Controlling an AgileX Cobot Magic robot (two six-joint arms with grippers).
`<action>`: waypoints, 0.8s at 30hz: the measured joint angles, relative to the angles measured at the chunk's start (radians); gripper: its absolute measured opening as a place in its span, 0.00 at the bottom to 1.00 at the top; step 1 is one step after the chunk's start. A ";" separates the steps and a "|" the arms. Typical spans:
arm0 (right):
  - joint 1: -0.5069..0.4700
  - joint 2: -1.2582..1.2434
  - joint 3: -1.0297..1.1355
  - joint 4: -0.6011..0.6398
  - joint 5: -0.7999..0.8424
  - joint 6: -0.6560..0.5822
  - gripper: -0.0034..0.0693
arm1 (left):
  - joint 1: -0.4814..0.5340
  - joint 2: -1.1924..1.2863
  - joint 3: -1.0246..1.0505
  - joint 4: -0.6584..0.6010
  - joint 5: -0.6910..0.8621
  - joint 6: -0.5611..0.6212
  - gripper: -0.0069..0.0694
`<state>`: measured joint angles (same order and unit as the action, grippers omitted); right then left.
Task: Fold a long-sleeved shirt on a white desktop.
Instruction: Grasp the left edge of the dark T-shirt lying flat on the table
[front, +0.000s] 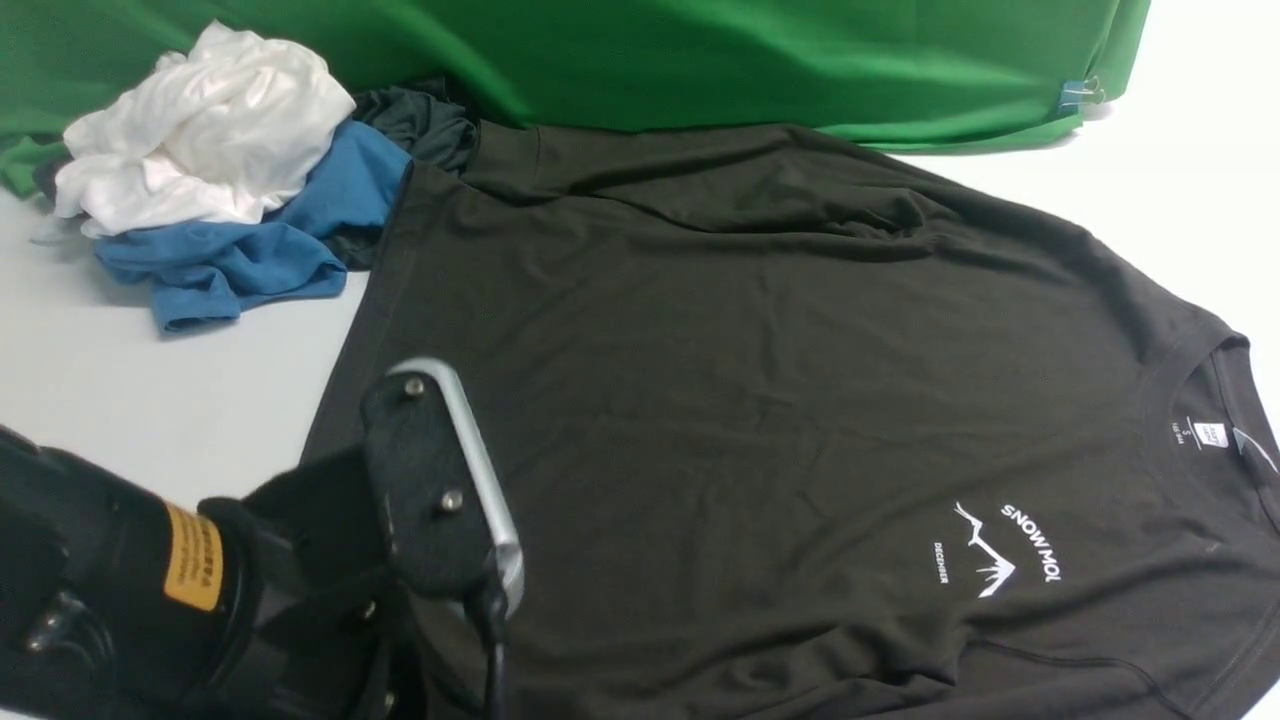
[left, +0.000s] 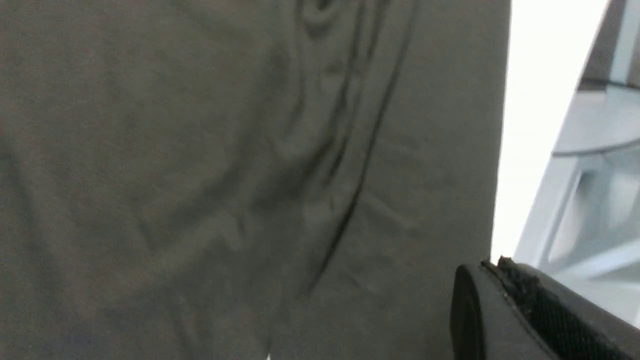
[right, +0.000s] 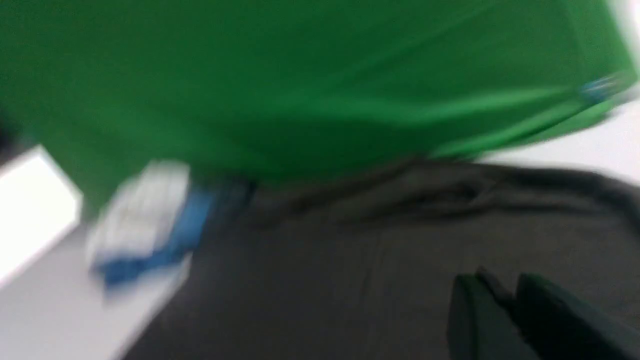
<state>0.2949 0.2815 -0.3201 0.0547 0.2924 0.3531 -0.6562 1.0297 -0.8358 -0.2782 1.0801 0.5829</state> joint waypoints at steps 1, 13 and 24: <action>0.055 0.049 -0.073 -0.001 0.067 -0.045 0.22 | 0.000 0.000 -0.001 0.002 0.014 0.003 0.12; 0.505 0.483 -0.637 -0.124 0.757 -0.410 0.22 | 0.000 0.007 0.070 -0.036 0.136 0.131 0.12; 0.565 0.458 -0.681 -0.138 0.761 -0.513 0.23 | -0.093 0.132 0.204 -0.013 0.064 0.199 0.27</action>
<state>0.8600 0.7392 -1.0013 -0.0828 1.0530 -0.1601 -0.7487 1.1613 -0.6316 -0.2917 1.1441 0.7824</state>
